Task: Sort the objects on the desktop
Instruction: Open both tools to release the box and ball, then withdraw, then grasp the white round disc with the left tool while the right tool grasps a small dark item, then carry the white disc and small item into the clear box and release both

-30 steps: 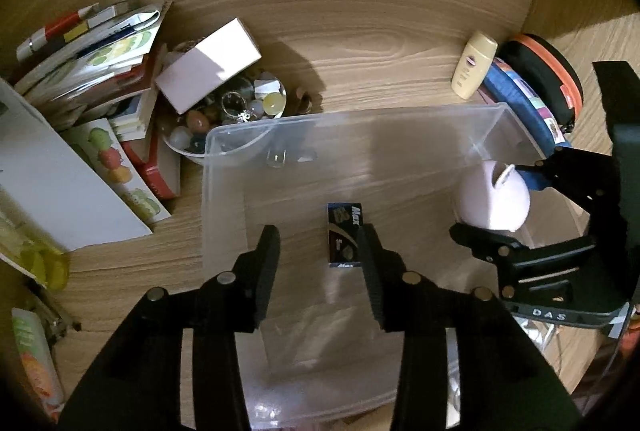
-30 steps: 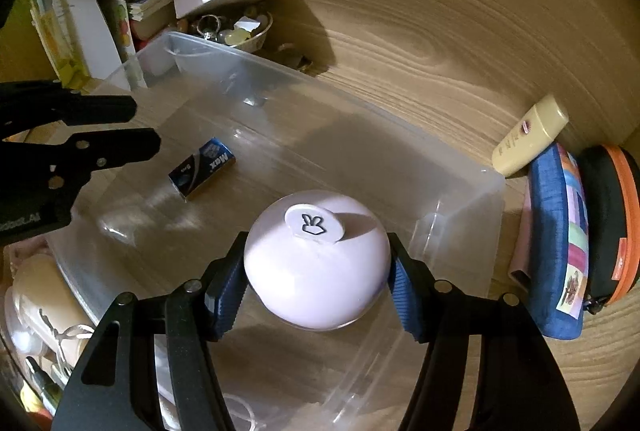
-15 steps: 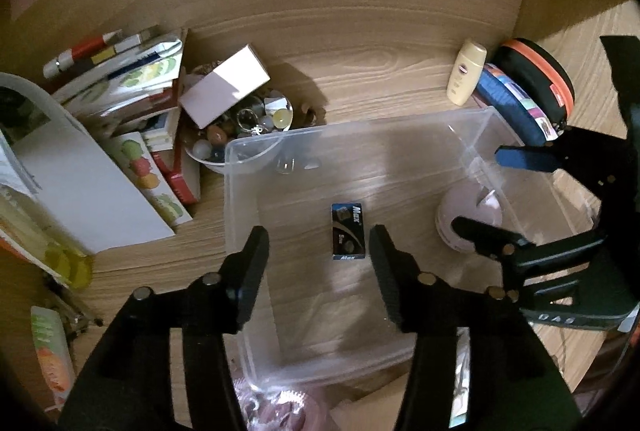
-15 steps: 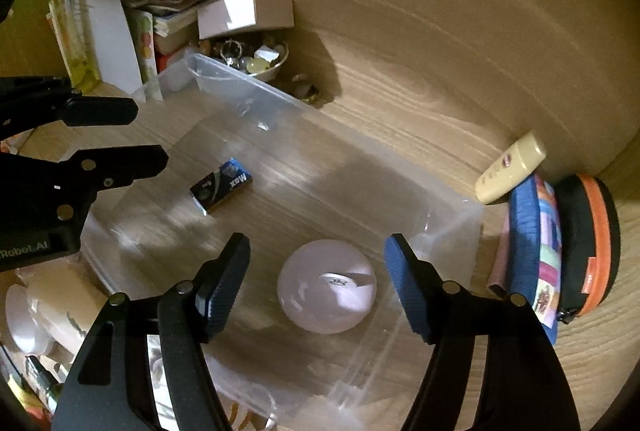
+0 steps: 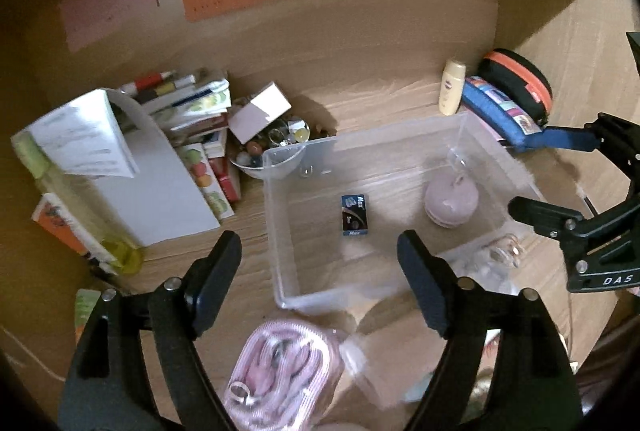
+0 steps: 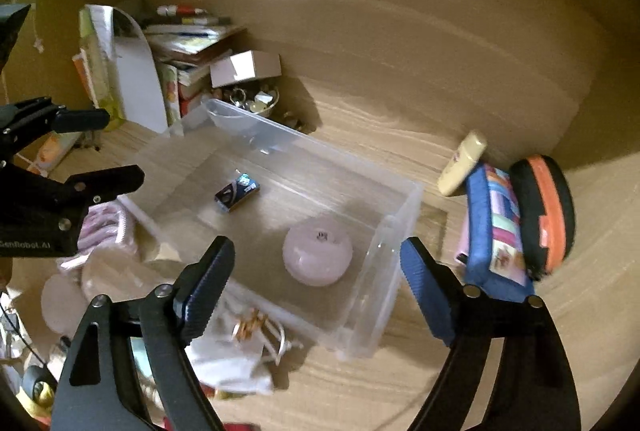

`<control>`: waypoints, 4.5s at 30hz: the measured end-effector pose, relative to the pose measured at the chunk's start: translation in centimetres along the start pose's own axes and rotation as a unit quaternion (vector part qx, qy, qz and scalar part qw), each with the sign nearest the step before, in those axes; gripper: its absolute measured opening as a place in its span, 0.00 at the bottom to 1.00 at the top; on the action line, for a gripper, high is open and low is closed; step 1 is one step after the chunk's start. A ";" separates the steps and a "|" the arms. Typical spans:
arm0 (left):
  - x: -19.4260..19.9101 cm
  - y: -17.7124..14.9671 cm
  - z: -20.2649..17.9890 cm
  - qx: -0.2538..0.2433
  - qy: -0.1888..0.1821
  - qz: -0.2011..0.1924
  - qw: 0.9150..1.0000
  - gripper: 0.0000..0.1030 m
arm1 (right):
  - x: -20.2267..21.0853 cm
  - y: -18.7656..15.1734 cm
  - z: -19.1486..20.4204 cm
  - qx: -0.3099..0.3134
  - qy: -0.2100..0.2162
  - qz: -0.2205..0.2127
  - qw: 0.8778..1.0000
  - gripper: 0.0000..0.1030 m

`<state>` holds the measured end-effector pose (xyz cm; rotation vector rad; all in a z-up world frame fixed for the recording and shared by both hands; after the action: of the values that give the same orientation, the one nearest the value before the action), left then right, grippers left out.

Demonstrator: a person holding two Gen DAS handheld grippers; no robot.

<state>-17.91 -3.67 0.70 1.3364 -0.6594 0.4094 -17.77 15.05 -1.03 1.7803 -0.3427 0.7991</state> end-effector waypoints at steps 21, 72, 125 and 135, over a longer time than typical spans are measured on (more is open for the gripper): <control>8.9 -9.6 3.8 0.081 0.012 -0.024 0.996 0.95 | 8.2 -9.3 3.1 -0.029 -0.007 -0.041 0.999 0.89; 2.2 -15.3 -0.2 0.099 -0.009 0.054 0.994 0.63 | 3.3 -15.6 7.8 -0.004 0.095 0.031 0.995 0.15; 6.0 -1.9 0.3 0.107 -0.033 -0.094 0.989 0.63 | 4.8 -0.5 1.0 -0.033 0.078 -0.113 0.990 0.15; 0.7 0.9 0.6 0.096 -0.037 -0.055 0.993 0.63 | -0.1 1.0 0.9 -0.028 0.094 -0.079 0.992 0.15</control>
<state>-18.06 -4.11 1.93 1.5686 -0.6154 0.3417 -18.10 13.86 -0.53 1.6421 -0.0981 0.8286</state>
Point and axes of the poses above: each gripper's, at about its wrist camera, not at the fingertips, and x roughly against the way its jaws point, z to its left, y to its top, the point moved 2 cm from there along -x, roughly the way its jaws point, and after that the axes turned 4 degrees about -z, right-handed, at the moved point
